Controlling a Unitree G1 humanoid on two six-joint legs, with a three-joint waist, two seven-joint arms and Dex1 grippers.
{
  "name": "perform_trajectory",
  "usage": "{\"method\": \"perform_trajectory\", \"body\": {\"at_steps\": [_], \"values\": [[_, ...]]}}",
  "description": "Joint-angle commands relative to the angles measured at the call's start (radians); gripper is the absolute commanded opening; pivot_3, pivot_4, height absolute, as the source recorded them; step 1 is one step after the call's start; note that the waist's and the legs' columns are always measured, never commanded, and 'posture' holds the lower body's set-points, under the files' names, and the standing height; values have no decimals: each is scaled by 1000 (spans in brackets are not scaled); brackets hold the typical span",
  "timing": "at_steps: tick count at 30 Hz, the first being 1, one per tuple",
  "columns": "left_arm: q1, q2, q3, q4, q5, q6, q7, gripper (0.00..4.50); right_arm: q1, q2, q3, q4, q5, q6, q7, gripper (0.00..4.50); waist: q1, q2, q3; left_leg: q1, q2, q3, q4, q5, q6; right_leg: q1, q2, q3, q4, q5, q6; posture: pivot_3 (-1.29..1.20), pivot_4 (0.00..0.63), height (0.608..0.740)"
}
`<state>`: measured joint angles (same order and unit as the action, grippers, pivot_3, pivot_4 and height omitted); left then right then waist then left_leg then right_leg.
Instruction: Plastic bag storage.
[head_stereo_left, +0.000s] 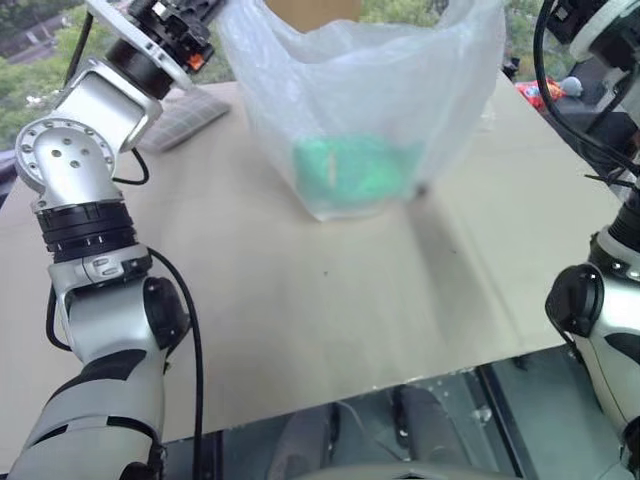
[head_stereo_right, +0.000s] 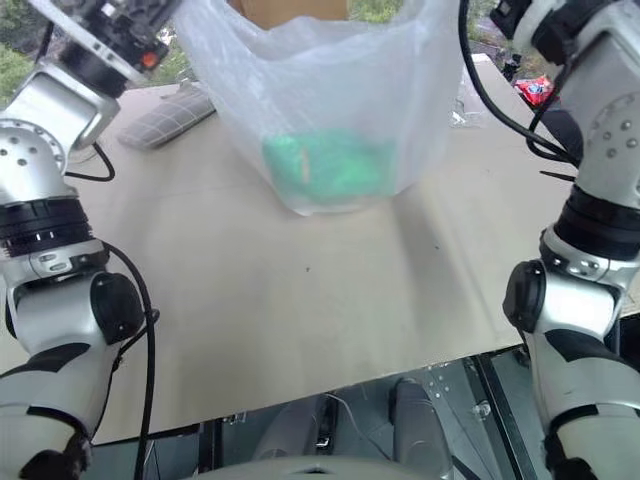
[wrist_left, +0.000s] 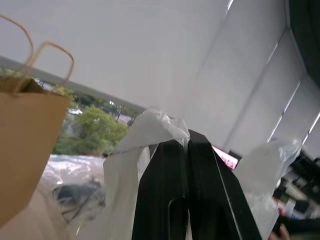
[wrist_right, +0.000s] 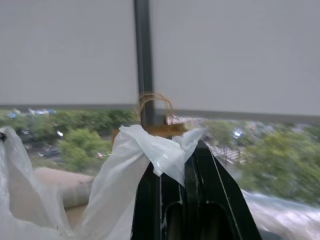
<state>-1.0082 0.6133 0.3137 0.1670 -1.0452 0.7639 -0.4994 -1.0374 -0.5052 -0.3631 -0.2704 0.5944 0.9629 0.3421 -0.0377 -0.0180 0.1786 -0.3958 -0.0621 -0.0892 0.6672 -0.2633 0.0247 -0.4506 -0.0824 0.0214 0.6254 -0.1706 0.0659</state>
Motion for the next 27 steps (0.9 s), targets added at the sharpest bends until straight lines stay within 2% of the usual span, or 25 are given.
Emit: {"method": "perform_trajectory", "body": {"at_steps": [1, 3, 6, 8, 13, 16, 17, 18, 19, 22, 24, 26, 27], "values": [[162, -36, -62, -243, 35, 9, 3, 120, 179, -7, -43, -226, 59, 95, -62, 0, 0, 0, 0, 0, 0, 0, 0, 0, 0, 0, 0, 1, 0, 0, 0, 0, 150, 740], [233, -54, -71, -322, 31, 22, 20, 120, 262, -5, -47, -299, 79, 125, -90, 0, 0, 0, 1, -2, 0, 3, 1, 0, 0, -3, -1, 3, 1, 0, 0, 0, 150, 740], [472, -73, -163, -484, 160, -12, 66, 120, 587, -8, 49, -469, 27, 97, -94, 0, 1, 1, -2, 0, 1, 4, 1, 0, 1, -4, 1, 5, 2, 1, 1, 0, 150, 740], [588, -87, -220, -536, 251, -84, 44, 120, 747, -25, 134, -481, -49, 13, -78, 0, 4, 1, -7, 5, 3, 5, -2, -1, 1, 3, 2, 5, -2, 1, 1, 0, 150, 740], [689, -79, -254, -555, 347, -142, -1, 120, 879, -30, 238, -411, -164, -179, -32, 0, 4, 2, -2, 7, 2, 12, 5, -3, 8, 5, 2, 10, 0, 4, 5, 0, 150, 740], [717, -83, -225, -556, 338, -142, -15, 120, 928, -11, 266, -362, -189, -243, -10, 0, 4, 1, -2, 20, 3, 12, 4, -3, 9, 20, 3, 9, -3, -1, 6, 0, 150, 740], [724, -83, -217, -560, 330, -141, -23, 0, 942, -11, 271, -348, -197, -261, -2, 568, 4, 1, -2, 22, 4, 11, 4, -3, 10, 23, 3, 8, -4, -1, 6, 0, 150, 740], [737, -78, -212, -569, 332, -143, -31, 0, 960, -12, 271, -337, -202, -275, 6, 808, 3, 1, -2, 22, 4, 11, 4, -3, 10, 23, 3, 8, -4, -1, 6, 0, 150, 740], [756, -66, -198, -584, 320, -139, -48, 536, 979, -12, 259, -336, -194, -286, 19, 1311, 4, 1, -2, 22, 4, 11, 4, -3, 10, 22, 3, 8, -4, -1, 6, 0, 150, 740], [816, -30, -138, -640, 294, -131, -70, 1576, 1058, -70, 224, -363, -218, -322, 67, 2574, 4, 1, -2, 18, 4, 11, 4, -3, 10, 18, 3, 8, -4, 2, 8, 0, 150, 740], [868, -3, -101, -676, 299, -148, -89, 2564, 1109, -101, 177, -391, -205, -341, 99, 3761, 6, 1, -2, 17, 4, 10, 3, -3, 9, 17, 3, 8, -4, 4, 6, 0, 150, 740], [937, 25, -65, -709, 314, -166, -112, 2572, 1164, -137, 113, -431, -166, -351, 160, 4395, 7, 1, -3, 16, 4, 10, 2, -3, 10, 16, 3, 8, -5, 4, 6, 0, 150, 740], [972, 39, -50, -723, 330, -182, -124, 2572, 1192, -154, 77, -451, -139, -353, 195, 4395, 8, 2, -2, 17, 4, 10, 2, -4, 10, 16, 3, 8, -6, 4, 6, 0, 150, 740]]}}
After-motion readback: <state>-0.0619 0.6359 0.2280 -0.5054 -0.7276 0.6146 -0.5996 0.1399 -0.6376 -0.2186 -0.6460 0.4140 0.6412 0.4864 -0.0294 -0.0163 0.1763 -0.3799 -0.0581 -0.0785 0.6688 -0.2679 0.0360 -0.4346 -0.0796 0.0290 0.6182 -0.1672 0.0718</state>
